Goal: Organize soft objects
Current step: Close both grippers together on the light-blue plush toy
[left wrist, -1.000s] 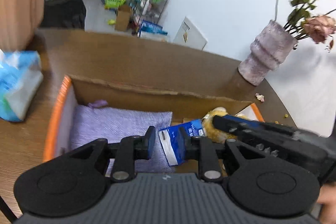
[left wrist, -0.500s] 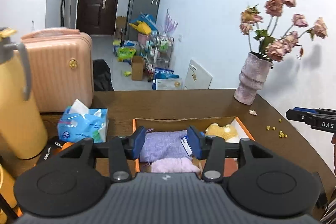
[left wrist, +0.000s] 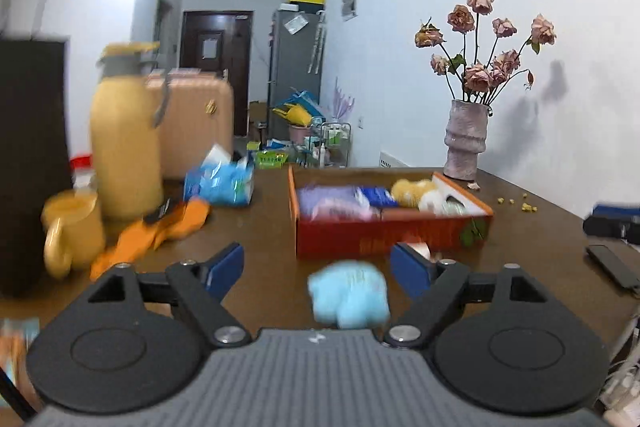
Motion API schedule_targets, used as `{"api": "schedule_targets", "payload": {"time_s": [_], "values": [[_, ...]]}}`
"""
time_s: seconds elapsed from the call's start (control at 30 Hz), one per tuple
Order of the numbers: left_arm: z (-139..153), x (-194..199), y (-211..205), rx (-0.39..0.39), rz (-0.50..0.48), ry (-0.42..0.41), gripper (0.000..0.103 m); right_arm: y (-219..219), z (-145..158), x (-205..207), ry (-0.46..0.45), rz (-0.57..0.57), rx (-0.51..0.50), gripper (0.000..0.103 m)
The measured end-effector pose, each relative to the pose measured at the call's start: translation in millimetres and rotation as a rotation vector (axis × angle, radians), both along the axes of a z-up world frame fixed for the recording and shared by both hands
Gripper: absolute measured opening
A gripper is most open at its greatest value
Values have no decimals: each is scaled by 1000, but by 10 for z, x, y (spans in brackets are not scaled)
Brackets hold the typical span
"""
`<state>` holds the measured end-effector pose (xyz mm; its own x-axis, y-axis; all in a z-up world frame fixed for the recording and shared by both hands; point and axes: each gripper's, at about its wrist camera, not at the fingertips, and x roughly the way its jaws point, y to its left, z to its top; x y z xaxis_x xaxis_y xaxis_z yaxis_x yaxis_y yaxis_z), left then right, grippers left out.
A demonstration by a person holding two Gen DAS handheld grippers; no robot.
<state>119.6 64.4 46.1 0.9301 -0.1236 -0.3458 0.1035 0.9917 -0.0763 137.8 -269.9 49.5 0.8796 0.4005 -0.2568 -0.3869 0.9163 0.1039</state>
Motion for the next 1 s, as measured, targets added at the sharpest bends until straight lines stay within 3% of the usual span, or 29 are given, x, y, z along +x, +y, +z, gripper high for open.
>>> {"api": "schedule_targets", "payload": {"time_s": [0.1, 0.2, 0.4, 0.57, 0.67, 0.9, 1.0], "values": [[-259, -229, 29, -36, -22, 75, 86, -20, -326, -353, 56, 32, 56, 74], [-389, -200, -8, -27, -11, 148, 86, 54, -493, -395, 142, 31, 22, 74], [-359, -168, 7, -63, -11, 124, 86, 95, -492, -331, 154, 52, 71, 74], [-458, 181, -1, -88, -27, 161, 83, 261, -601, -31, 220, 59, 85, 74], [-530, 507, 33, -106, 4, 194, 75, 425, -663, 249, 267, 86, 104, 72], [-640, 1269, 130, -189, -22, 246, 66, 884, -789, 1051, 365, 98, 182, 65], [-753, 1568, 209, -261, -50, 301, 60, 1121, -890, 1351, 395, 103, 189, 59]]}}
